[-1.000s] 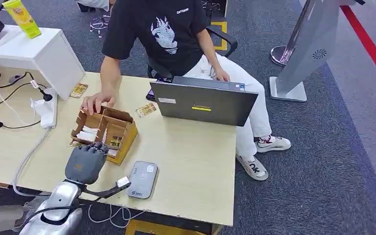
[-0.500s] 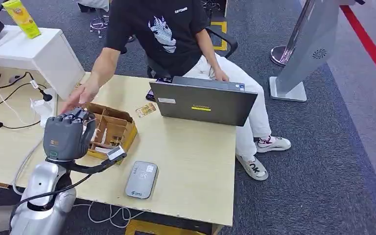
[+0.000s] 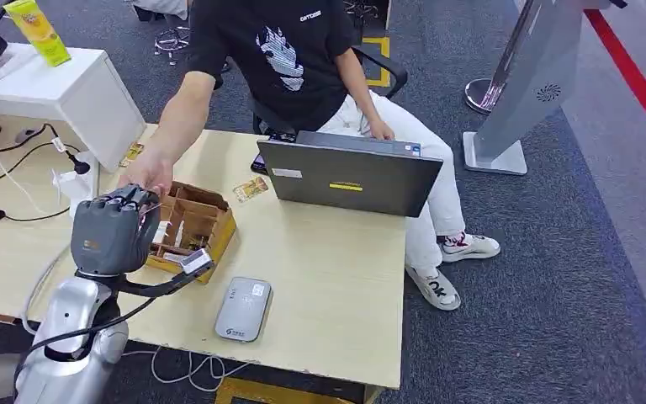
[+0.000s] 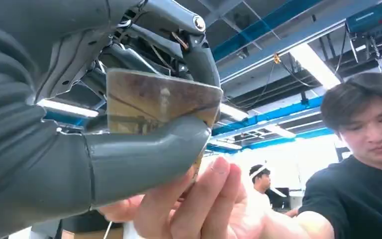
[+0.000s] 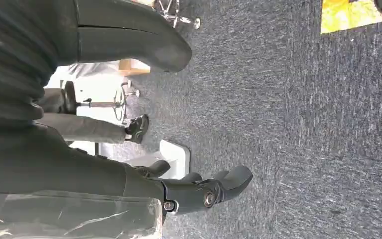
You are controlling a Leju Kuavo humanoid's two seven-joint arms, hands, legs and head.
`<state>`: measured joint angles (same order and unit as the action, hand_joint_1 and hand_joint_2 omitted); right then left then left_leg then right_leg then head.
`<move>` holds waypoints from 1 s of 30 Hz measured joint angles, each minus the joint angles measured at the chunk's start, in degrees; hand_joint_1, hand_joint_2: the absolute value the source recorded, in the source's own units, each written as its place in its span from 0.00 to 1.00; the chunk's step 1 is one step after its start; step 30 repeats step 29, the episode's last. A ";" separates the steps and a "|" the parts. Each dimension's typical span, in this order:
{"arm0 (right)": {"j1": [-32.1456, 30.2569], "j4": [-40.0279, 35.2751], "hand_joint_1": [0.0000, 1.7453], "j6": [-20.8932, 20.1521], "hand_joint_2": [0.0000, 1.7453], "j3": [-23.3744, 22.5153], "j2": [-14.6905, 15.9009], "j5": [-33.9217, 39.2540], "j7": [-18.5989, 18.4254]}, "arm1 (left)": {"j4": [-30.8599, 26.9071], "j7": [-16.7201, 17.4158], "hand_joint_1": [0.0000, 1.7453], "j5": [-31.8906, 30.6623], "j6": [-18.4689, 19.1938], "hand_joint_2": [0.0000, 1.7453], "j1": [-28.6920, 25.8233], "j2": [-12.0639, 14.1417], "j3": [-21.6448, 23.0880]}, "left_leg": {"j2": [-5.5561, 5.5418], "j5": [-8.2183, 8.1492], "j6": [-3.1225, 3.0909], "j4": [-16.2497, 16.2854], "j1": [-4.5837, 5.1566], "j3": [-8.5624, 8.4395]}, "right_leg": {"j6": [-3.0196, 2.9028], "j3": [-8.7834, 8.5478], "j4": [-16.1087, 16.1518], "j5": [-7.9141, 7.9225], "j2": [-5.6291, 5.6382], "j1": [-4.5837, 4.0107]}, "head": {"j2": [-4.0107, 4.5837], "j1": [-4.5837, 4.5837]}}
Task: Pass the card to the sensor for recognition and then transmit it.
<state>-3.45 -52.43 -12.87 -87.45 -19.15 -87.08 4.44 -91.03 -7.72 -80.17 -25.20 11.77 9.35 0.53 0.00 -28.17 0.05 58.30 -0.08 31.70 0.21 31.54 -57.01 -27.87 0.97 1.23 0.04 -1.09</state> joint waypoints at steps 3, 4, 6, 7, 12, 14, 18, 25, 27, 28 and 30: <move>0.01 0.00 0.00 0.02 1.00 0.00 0.00 0.00 0.00 | 0.09 0.00 0.00 -0.33 0.00 1.00 -0.01 0.00 -0.02 | 0.00 0.00 0.00 0.00 0.00 0.00 | 0.00 0.00 0.00 0.00 0.00 0.00 | 0.00 0.00; 0.00 0.00 0.00 0.02 1.00 0.00 0.00 0.00 0.00 | 0.15 0.00 0.00 -0.42 -0.02 1.00 -0.01 0.00 -0.02 | 0.00 0.00 0.00 0.00 0.00 0.00 | 0.00 0.00 0.00 0.00 0.00 0.00 | 0.00 0.00; 0.00 0.00 0.00 0.02 1.00 0.00 0.00 0.00 0.00 | 0.28 0.00 0.00 -0.39 -0.07 1.00 -0.04 0.00 -0.05 | 0.00 0.00 0.00 0.00 0.00 0.01 | 0.00 0.00 0.00 0.00 0.00 0.00 | 0.00 0.00; 0.00 0.00 0.00 0.02 1.00 0.00 0.00 0.00 0.00 | 0.35 0.00 0.00 -0.39 -0.09 1.00 -0.07 0.00 -0.05 | 0.00 0.00 0.00 0.00 0.00 0.01 | 0.00 0.00 0.00 0.00 0.00 0.00 | 0.00 0.00; 0.00 0.00 0.00 0.02 1.00 0.00 0.00 0.00 0.00 | 0.46 0.00 0.00 -0.39 -0.09 1.00 -0.17 0.00 -0.05 | 0.00 0.00 0.00 0.00 0.00 0.01 | 0.00 0.00 0.00 0.00 0.00 0.00 | 0.00 0.00; 0.00 0.00 0.00 0.02 1.00 0.00 0.00 0.00 0.00 | 0.46 0.00 0.00 -0.39 -0.09 1.00 -0.21 0.00 -0.05 | 0.00 0.00 0.00 0.00 0.00 0.01 | 0.00 0.00 0.00 0.00 0.00 0.00 | 0.00 0.00; 0.00 0.00 0.00 0.02 1.00 0.00 0.00 0.00 -0.07 | 0.46 0.00 0.00 -0.22 -0.55 1.00 -0.35 -0.02 -0.09 | 0.00 0.00 0.00 0.00 0.00 0.01 | 0.00 0.00 0.00 0.00 0.00 0.00 | 0.00 0.00; -0.03 0.44 0.00 0.02 1.00 0.00 0.00 0.13 -0.57 | -3.57 -10.49 0.00 19.17 -10.09 1.00 -5.79 -4.25 -5.34 | 0.06 -0.04 -0.02 -0.02 0.00 0.07 | 0.02 0.01 -0.01 -0.03 0.13 0.00 | 0.00 -0.02; -0.09 1.14 0.00 0.02 1.00 -0.02 0.00 0.57 -1.18 | -6.59 -17.63 0.00 29.42 -11.34 1.00 -9.49 -7.81 -9.74 | 0.05 -0.11 -0.05 -0.02 0.01 0.07 | 0.03 0.00 0.03 -0.07 0.12 0.01 | 0.00 0.09; -0.13 1.62 0.00 0.02 1.00 -0.02 0.00 1.31 -1.60 | -7.76 -21.85 0.00 34.40 -10.49 1.00 -11.55 -9.45 -12.43 | 0.04 -0.13 -0.04 -0.02 0.01 0.06 | 0.05 0.00 0.04 -0.09 0.11 0.01 | 0.00 0.07; -0.22 2.23 0.00 0.02 1.00 -0.02 0.00 2.24 -2.03 | -8.33 -26.03 0.00 39.51 -8.95 1.00 -13.41 -11.05 -15.76 | 0.05 -0.15 -0.07 -0.03 0.01 0.09 | 0.06 0.00 0.04 -0.11 0.11 0.01 | 0.00 0.07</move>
